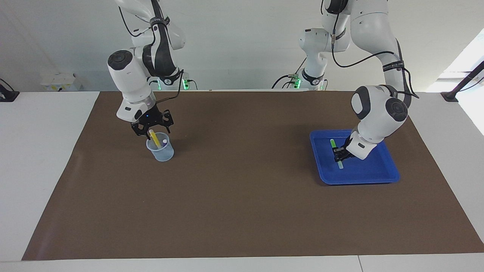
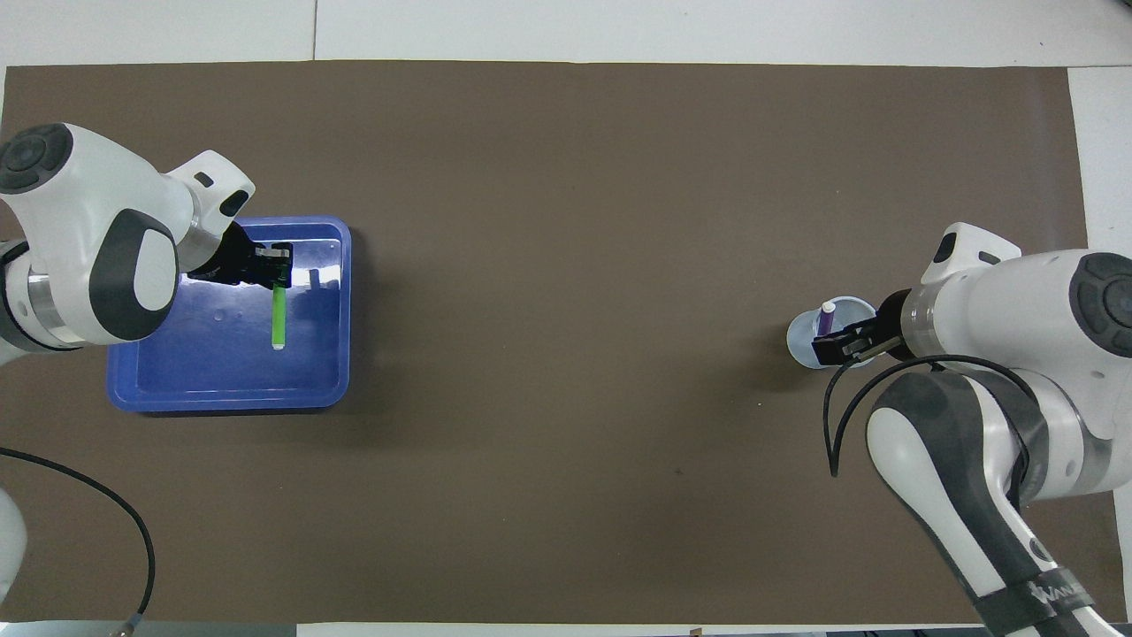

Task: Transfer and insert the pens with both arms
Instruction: 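Lift the green pen with the left gripper while the right gripper approaches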

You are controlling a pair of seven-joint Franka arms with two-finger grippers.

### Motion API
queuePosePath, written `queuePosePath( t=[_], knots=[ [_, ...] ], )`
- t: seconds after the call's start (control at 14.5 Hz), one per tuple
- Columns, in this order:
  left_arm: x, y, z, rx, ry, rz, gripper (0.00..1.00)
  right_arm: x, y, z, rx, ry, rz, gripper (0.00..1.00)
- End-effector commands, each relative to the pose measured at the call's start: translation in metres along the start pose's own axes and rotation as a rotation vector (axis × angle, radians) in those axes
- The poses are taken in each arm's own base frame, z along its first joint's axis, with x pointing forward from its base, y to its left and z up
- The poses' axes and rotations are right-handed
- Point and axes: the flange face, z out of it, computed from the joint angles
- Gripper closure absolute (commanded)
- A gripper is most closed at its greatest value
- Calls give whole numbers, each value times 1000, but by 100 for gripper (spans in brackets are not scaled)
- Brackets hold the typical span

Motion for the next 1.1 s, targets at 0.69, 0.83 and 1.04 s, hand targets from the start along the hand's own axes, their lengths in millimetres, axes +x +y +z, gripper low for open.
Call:
queuePosePath(
  t=[0.69, 0.83, 1.04],
  knots=[
    [-45, 60, -131, -266, -268, -580, 100, 68, -65, -98, 163, 34, 217, 0],
    [-52, 74, -145, -333, -316, -723, 100, 72, -75, -101, 338, 32, 406, 0],
    [-60, 102, -155, -395, -407, -907, 100, 78, -98, -111, 515, -12, 709, 0]
  ],
)
